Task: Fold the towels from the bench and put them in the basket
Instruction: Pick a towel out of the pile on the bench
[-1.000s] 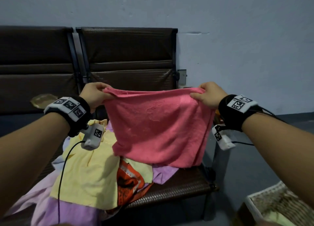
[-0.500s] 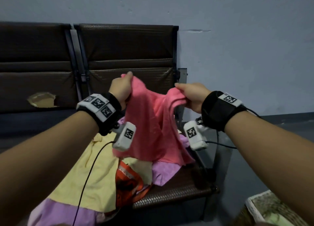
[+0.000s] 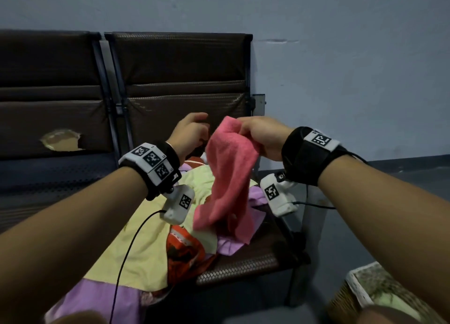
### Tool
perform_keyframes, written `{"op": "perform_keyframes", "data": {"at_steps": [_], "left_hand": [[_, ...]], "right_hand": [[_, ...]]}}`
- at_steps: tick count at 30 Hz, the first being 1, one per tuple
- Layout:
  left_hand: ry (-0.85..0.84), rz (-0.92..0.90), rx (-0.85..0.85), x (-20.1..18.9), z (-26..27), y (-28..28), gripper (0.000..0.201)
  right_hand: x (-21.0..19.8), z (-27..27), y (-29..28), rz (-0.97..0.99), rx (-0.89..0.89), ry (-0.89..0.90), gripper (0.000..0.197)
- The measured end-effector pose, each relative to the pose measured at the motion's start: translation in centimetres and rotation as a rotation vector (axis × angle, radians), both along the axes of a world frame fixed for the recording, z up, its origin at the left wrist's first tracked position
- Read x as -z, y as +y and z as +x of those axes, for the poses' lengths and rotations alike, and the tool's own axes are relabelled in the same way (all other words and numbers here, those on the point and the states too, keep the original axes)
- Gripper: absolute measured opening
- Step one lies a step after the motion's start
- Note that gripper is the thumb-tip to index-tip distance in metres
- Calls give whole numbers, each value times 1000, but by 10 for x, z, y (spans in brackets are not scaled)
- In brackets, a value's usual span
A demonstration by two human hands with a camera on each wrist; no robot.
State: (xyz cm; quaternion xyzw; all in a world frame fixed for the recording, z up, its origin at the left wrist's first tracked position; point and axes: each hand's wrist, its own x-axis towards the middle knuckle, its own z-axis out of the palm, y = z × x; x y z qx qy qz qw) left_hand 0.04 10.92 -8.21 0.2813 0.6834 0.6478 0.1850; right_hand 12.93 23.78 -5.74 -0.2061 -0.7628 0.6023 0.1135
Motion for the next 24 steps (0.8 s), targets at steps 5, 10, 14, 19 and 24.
{"op": "perform_keyframes", "data": {"at_steps": [5, 10, 14, 19, 24], "left_hand": [[-227, -211, 459, 8, -13, -3, 41], [-105, -141, 346, 5, -36, 11, 50], [238, -200, 78, -2, -58, 38, 41], [455, -165, -193, -27, -73, 64, 29], [417, 29, -135, -29, -73, 61, 29]], "right_hand": [[0, 0, 16, -51, -5, 57, 39], [6, 0, 53, 222, 0, -98, 35], [9, -15, 79, 621, 104, -194, 14], [-1, -37, 100, 680, 396, 128, 18], [-4, -45, 102, 504, 396, 350, 28]]}}
